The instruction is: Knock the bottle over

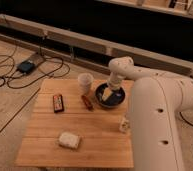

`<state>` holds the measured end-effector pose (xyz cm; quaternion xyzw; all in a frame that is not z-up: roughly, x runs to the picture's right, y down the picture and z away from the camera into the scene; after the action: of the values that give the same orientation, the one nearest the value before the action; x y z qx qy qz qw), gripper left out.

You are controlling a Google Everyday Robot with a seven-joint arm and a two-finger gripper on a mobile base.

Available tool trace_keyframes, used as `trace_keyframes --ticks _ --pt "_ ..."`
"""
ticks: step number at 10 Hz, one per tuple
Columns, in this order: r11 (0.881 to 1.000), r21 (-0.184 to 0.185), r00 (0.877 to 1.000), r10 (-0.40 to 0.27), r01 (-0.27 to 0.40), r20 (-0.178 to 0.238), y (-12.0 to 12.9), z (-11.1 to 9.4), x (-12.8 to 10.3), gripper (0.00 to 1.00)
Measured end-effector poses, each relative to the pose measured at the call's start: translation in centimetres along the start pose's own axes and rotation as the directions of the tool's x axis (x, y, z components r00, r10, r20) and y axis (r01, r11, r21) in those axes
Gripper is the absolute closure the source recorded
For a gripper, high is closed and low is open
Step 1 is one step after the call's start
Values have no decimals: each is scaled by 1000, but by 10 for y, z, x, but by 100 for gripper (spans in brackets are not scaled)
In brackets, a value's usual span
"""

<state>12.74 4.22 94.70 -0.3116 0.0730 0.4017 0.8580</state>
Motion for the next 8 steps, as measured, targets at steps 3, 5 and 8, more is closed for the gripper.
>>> trace_keyframes --ticks 3,5,8 --pt "998 6 998 69 -69 8 -33 -9 36 20" --pt "994 -5 993 111 -111 46 -39 -25 56 20" --pt "991 -64 983 122 -114 136 -16 -58 68 20"
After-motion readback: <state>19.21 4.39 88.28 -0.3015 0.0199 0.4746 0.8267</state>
